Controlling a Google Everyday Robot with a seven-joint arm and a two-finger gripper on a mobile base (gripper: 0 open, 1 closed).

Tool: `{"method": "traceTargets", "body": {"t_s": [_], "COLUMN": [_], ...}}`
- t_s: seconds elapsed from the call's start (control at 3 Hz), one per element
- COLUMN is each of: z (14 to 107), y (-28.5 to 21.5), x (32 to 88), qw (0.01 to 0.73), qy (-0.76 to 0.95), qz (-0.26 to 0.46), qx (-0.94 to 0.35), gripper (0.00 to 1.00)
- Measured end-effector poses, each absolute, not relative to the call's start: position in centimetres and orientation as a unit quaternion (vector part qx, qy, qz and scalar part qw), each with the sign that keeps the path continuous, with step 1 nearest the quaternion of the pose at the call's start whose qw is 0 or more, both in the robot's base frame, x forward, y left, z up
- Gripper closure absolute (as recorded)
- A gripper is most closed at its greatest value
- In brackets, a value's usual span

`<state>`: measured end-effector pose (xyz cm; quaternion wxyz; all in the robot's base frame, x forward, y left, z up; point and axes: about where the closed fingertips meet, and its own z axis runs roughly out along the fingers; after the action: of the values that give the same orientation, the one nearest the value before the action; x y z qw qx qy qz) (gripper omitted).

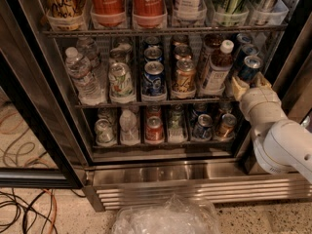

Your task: Pick redbull can from middle shelf of fridge

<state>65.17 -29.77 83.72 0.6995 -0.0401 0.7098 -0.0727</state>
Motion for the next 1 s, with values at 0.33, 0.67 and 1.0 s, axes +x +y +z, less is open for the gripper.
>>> {"method": "traceTargets", "body": {"t_s": [0.33,0.67,1.0], "z": [83.7,83.7,86.0], "y": [-29.8,-29.8,-29.7], "x": [65.2,65.2,64.6], "qw": [0.699,0.7,0.713], "qy": [0.71,0.71,0.696], "qz": [-0.073,-0.073,-0.065], "qx": [-0.04,-0.04,-0.051], "gripper": [0.82,1.0,1.0]}}
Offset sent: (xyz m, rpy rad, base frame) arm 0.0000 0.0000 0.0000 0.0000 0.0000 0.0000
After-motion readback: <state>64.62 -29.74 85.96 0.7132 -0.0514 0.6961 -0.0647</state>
